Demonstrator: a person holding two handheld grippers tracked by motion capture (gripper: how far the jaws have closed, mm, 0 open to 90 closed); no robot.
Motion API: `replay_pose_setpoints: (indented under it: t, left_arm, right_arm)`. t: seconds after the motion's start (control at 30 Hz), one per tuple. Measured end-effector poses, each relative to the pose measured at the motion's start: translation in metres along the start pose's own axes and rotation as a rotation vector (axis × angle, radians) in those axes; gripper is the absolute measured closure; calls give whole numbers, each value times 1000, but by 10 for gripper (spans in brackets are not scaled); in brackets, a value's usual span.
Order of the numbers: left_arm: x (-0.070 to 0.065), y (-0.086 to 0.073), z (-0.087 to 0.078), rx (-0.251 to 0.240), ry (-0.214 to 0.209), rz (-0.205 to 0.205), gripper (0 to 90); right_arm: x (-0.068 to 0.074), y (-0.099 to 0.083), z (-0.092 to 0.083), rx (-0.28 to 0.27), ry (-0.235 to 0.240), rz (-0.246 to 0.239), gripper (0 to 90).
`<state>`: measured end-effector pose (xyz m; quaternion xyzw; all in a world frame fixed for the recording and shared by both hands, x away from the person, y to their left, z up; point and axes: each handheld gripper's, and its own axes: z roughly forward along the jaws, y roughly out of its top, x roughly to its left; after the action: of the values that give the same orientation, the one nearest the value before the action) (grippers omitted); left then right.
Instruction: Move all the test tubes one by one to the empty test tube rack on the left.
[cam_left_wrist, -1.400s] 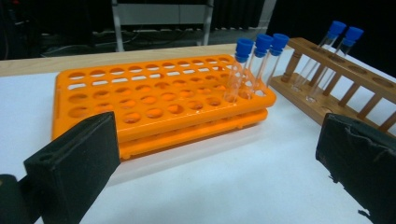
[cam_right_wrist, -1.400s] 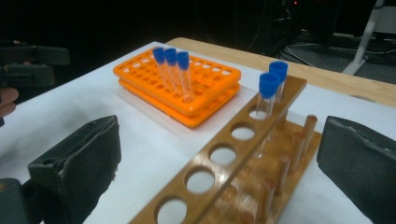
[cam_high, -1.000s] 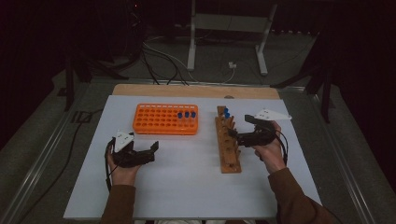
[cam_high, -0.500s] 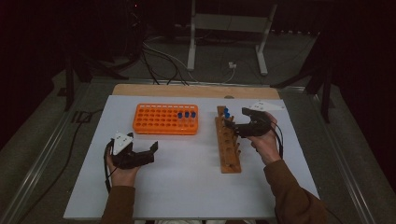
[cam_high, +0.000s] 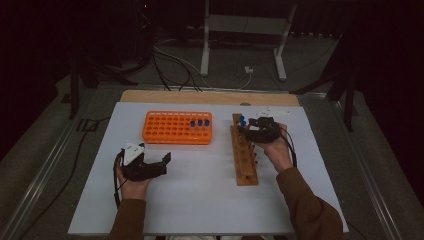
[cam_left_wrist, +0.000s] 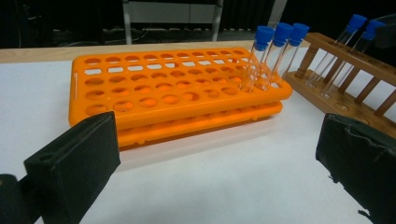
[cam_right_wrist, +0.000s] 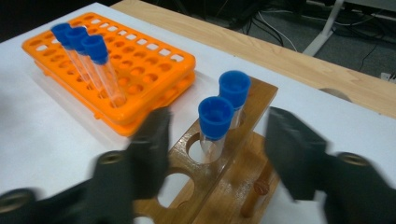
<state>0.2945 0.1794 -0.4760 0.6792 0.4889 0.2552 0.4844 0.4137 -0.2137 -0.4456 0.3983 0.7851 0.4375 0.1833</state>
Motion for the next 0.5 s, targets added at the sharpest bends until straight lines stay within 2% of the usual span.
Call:
replay_pose_setpoints:
  t: [0.1,0.23,0.5]
  left_arm:
    - [-1,-1,2,10,-4,6,7]
    - [-3,-1,4,23,-7,10,7]
    - [-3,-2,4,29,-5,8,7]
  right_arm:
    - [0,-1,5,10,-13,-12,613]
    - [2,-1,10,19,-22,-33,731]
    - [13,0,16,26,-33,-76,761]
